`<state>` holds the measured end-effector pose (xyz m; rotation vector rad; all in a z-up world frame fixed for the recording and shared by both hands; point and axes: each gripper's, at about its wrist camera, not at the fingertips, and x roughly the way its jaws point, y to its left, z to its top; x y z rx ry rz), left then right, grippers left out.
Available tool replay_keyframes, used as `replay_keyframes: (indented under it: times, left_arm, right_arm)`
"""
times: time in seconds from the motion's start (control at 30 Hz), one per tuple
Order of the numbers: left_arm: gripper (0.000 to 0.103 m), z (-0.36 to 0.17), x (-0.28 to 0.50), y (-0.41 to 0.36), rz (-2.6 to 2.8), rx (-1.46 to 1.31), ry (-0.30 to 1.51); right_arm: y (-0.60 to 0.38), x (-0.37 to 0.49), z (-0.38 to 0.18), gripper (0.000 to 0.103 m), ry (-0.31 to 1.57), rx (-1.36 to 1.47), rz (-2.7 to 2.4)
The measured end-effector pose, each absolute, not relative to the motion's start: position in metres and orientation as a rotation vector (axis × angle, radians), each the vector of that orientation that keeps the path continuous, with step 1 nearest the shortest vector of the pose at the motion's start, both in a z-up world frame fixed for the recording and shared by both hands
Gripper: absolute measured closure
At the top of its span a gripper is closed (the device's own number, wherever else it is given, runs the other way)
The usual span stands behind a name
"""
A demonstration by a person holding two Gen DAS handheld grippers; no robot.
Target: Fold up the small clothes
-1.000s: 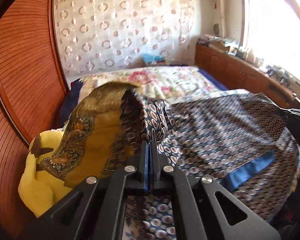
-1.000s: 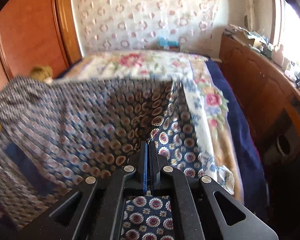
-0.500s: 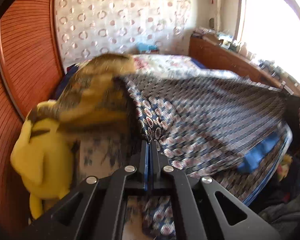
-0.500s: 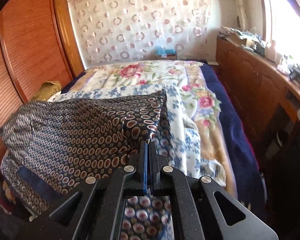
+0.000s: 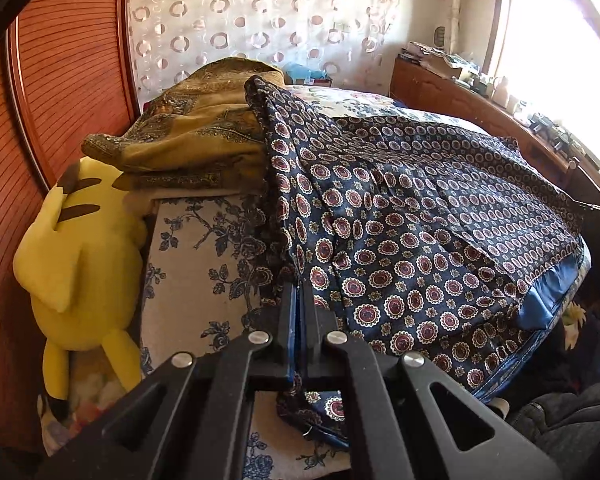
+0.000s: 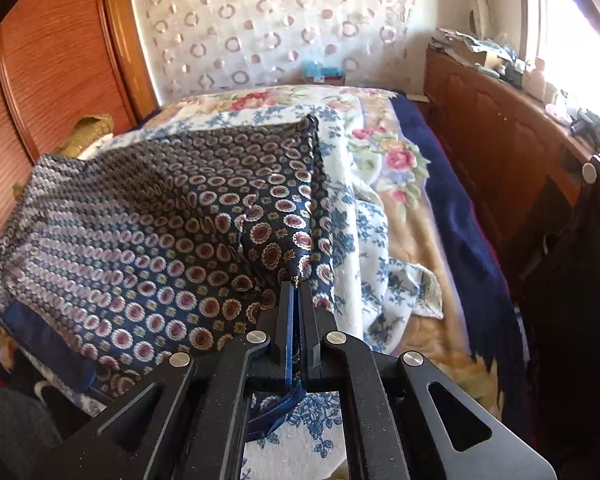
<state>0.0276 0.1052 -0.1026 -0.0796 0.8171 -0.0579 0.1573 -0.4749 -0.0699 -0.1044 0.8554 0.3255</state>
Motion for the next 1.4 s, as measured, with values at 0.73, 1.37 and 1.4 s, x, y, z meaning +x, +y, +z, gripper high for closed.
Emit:
replay_keyframes:
  times: [0.73,1.37,1.4]
  left_arm:
    - [0.062,-0.087,0.023,0.098,-0.067,-0.077,0.771]
    - [0.052,-0.114,0.030,0.095,-0.030,-0.084,0.822]
    - [0.052,-0.115,0.030,0.095,-0.028,-0.083,0.822]
  right_arm:
    - [-0.455,0.134,-0.049,0.076,0.728,-0.149,0.318]
    - [-0.430,0.223,-0.036,0.065,0.750,-0.132,0.358]
    - [-0.431,0.230,-0.036,0.065,0.757,-0.130,0.352]
